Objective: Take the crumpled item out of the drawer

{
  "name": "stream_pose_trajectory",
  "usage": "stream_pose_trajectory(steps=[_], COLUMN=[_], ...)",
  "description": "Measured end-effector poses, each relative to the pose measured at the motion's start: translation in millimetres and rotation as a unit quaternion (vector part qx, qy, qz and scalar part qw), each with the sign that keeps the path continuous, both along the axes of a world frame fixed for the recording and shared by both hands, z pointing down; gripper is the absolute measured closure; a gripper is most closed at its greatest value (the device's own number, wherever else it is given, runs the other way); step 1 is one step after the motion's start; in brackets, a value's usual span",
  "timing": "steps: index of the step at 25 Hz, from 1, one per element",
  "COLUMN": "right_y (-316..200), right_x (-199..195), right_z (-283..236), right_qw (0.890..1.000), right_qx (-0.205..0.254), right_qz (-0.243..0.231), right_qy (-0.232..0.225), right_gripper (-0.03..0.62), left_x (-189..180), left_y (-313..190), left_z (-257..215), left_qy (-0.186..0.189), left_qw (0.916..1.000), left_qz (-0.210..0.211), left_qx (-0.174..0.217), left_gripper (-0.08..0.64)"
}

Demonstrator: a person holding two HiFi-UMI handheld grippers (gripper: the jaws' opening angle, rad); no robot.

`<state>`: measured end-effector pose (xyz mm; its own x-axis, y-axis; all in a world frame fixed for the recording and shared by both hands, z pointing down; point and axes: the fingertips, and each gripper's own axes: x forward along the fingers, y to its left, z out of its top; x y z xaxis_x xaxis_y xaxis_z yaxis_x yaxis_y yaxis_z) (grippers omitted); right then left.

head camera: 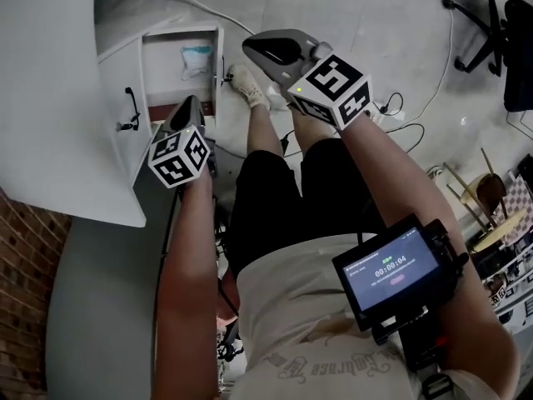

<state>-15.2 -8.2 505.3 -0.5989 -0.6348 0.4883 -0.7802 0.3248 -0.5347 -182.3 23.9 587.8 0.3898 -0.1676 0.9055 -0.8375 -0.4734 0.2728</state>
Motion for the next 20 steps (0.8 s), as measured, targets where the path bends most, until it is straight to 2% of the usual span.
stream_pose_trajectory(steps=[5, 12, 20], right_y=[-5, -3, 3], right_x=[-22, -26, -39], right_z=[46, 56, 90], right_qw=[1.000, 1.000, 0.999], right_qx=[0.000, -0.002, -0.007], right_qz=[0.006, -0.006, 0.013], right_qy=[-0.024, -0.028, -0.033], right_gripper=[0.584, 0.584, 0.584], left_x=[-21, -3, -24], left_y=[-11, -20, -23], left_z=[59, 87, 150], left_qy=[-0.041, -0.042, -0.074], left_qw=[0.9985, 0.9978, 0.9925], left_qz=[0.037, 0.050, 0.094], left_qx=[-0.003, -0.007, -0.026], left_gripper=[0.557, 0.557, 0.556])
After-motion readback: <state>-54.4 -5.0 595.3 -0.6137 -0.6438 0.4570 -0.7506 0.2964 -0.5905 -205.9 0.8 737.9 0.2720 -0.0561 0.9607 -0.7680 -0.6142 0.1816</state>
